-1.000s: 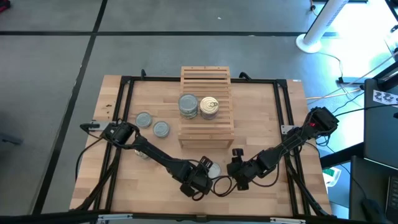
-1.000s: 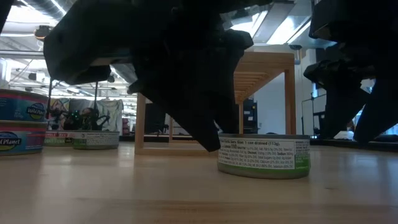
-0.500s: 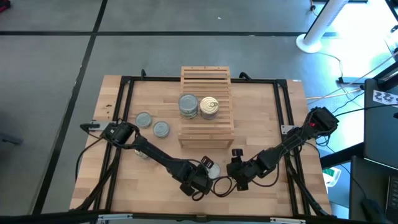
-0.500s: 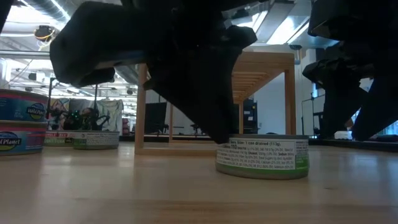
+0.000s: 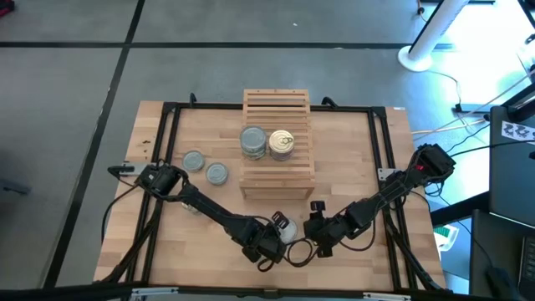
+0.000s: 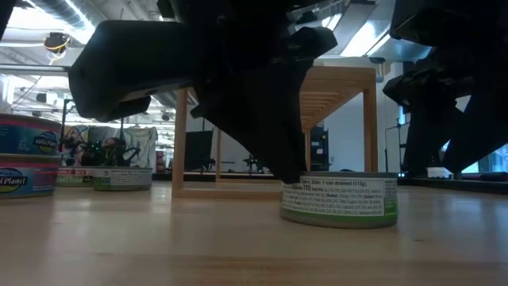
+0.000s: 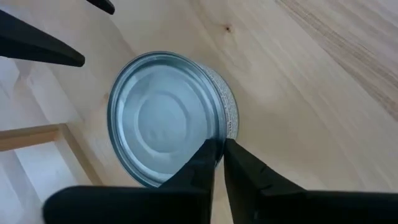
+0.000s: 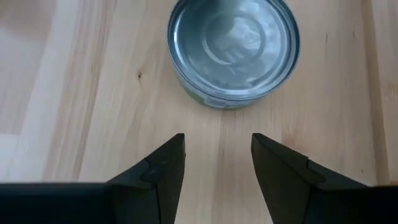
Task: Stack canned seafood by type on shelf
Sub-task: Put the green tuna can on the shelf
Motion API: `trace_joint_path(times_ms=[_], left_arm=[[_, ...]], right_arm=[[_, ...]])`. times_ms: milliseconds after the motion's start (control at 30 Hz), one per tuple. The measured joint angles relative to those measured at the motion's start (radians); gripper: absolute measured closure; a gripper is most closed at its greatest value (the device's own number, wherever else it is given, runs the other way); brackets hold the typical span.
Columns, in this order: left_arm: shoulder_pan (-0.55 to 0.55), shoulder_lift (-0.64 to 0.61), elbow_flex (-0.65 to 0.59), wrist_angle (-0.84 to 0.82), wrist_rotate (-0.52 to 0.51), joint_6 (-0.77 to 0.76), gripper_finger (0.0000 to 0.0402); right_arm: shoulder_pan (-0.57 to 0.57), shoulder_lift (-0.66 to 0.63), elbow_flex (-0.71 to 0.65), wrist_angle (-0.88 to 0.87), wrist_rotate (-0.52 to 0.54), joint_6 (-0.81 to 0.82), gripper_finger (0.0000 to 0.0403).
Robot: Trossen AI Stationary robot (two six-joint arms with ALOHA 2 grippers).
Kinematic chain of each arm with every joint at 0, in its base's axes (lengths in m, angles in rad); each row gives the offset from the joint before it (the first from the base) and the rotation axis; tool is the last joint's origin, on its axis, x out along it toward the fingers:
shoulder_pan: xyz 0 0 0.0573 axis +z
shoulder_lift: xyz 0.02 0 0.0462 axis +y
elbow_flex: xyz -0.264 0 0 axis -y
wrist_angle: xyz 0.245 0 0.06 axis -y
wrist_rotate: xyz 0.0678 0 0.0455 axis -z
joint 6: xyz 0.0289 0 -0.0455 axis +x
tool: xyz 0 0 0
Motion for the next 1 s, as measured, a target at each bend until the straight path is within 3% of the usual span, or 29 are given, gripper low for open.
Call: trace_joint_path(times_ms=[133,467,733,1000], left_arm=[[0.0,0.0,-0.001,0.001,0.001,-0.002,0.0398],[0.0,0.002,0.011,-0.008,0.001,-0.011,0.04],[0.002,0.003,0.058,-0.02,0.015,-0.055,0.0401],[0.019,-0.017,0.057,-0.022,0.045,-0.146,0.0401]], right_arm=[[0.0,0.0,0.0,0.0,-0.016,0.0,0.0217],[0.0,0.0,0.0,0.006,-0.097,0.001,0.0217],[0.007,0.0,0.0,0.086,-0.095,-0.057,0.0217],[0.075,0.0,0.0,0.109,0.106,-0.163,0.0217]])
